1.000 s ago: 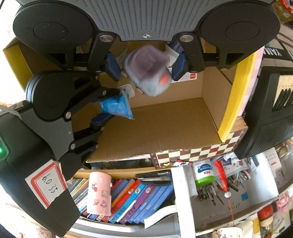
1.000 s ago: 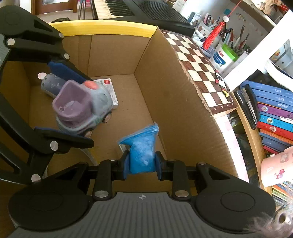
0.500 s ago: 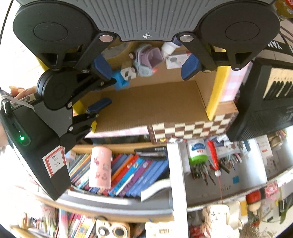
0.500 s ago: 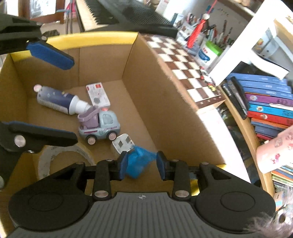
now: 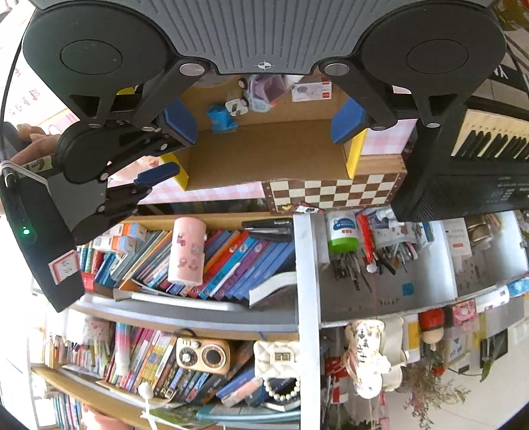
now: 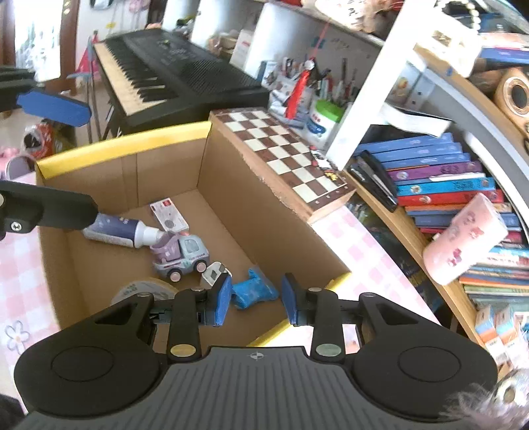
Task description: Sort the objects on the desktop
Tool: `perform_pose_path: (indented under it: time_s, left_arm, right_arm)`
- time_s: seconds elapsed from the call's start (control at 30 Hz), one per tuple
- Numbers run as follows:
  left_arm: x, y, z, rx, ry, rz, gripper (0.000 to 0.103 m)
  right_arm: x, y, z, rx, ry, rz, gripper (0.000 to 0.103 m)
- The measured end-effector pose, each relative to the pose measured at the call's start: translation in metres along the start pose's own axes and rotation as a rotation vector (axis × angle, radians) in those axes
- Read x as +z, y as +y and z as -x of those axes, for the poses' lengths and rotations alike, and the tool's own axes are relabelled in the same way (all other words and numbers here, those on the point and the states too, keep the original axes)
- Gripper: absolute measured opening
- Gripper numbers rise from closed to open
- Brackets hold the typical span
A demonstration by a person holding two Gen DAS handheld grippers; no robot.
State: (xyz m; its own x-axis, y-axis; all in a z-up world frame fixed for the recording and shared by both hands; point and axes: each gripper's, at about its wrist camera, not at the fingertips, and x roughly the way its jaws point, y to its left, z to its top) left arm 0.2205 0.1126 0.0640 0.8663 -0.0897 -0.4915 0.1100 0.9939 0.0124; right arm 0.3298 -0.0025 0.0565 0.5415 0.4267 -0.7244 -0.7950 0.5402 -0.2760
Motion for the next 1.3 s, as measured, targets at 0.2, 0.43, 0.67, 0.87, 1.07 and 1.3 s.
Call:
perform_pose_path:
  time_s: [0.2,0.43,0.67,0.87,1.07,1.3]
  left_arm:
    - [-0.008,0.0,0.023,0.0,-0.011,0.0,0.092]
    - [-0.023,0.0,0.052,0.027,-0.011,0.003,0.096]
    - [-0.037,0.004,0.081,0.038,-0.035,0.032,0.096]
    - [-0.048,0.003,0.102,0.044,-0.047,0.017,0.097]
    - [-0.061,0.006,0.117,0.056,-0.046,0.046,0.097]
    - [-0.079,0.006,0.138,0.076,-0.071,0.091,0.097]
  right_arm:
    - [-0.007,0.014,0.027,-0.039,-0.041,-0.047,0.03]
    - [-0.023,0.032,0.059,-0.093,-0.096,-0.142,0.03]
    - [-0.047,0.055,0.093,-0.168,-0.15,-0.296,0.03]
    - [-0.063,0.072,0.114,-0.229,-0.184,-0.39,0.031]
    - [-0.082,0.088,0.13,-0.272,-0.201,-0.501,0.031]
    - [-0.103,0.123,0.141,-0.285,-0.192,-0.554,0.032]
